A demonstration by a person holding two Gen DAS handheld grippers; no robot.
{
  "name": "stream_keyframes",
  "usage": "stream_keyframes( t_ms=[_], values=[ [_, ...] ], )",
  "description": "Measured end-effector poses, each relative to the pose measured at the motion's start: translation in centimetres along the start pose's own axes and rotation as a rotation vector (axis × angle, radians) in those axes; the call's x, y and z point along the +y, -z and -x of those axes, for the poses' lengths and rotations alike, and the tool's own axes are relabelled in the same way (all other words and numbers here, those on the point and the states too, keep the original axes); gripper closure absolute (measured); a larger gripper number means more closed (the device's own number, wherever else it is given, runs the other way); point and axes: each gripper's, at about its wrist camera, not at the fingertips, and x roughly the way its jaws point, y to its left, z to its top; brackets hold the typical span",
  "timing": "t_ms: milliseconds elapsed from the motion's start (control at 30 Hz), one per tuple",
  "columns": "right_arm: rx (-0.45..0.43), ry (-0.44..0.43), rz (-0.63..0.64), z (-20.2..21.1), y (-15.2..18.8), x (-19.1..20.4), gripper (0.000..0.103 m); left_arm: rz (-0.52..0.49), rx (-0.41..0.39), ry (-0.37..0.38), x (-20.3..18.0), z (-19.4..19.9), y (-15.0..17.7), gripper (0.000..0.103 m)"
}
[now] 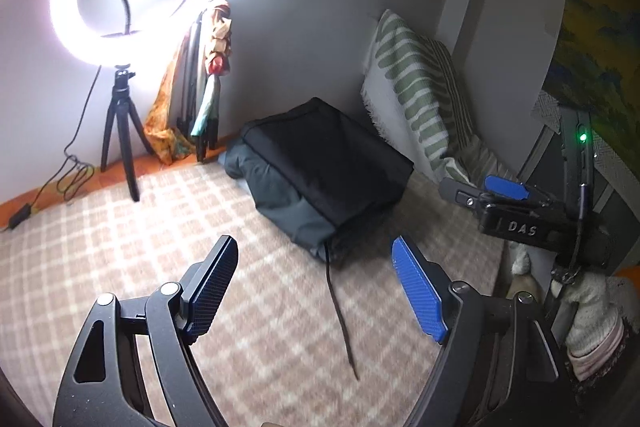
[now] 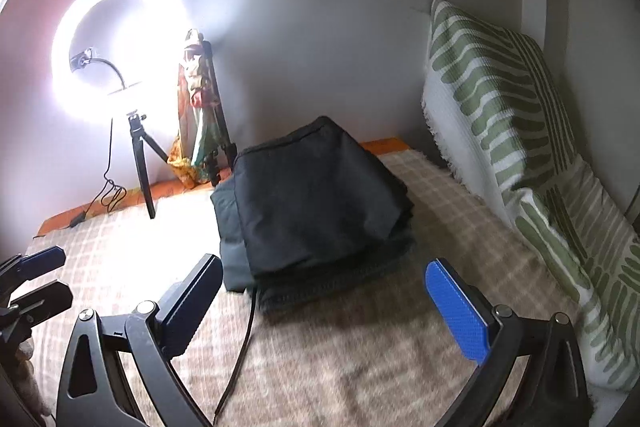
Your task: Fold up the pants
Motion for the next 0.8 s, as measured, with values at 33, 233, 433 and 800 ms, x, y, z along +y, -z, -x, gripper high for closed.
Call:
stream_keyframes(
  t_ms=[33, 233, 433, 800],
  values=[
    [0.004, 0.004, -0.004, 0.1, 0.5, 0.1, 0.000, 0.000, 0.000, 0.001, -0.1, 0.3, 0.4, 0.023],
    [0.010, -0.004, -0.051, 0.3, 2.4, 0.2, 0.000, -0.008, -0.017, -0.045, -0.2, 1.6, 2.4, 0.023],
    [-0.017, 0.002, -0.015, -0.1, 2.8, 1.5, 0.000, 0.012, -0.022, -0.079, 0.9, 2.0, 3.7, 0.023],
    [-0.041, 0.027, 0.031, -1.1, 2.9, 3.2, 0.000, 0.014, -0.036, -0.123, 2.2, 2.3, 4.6, 0.023]
  ],
)
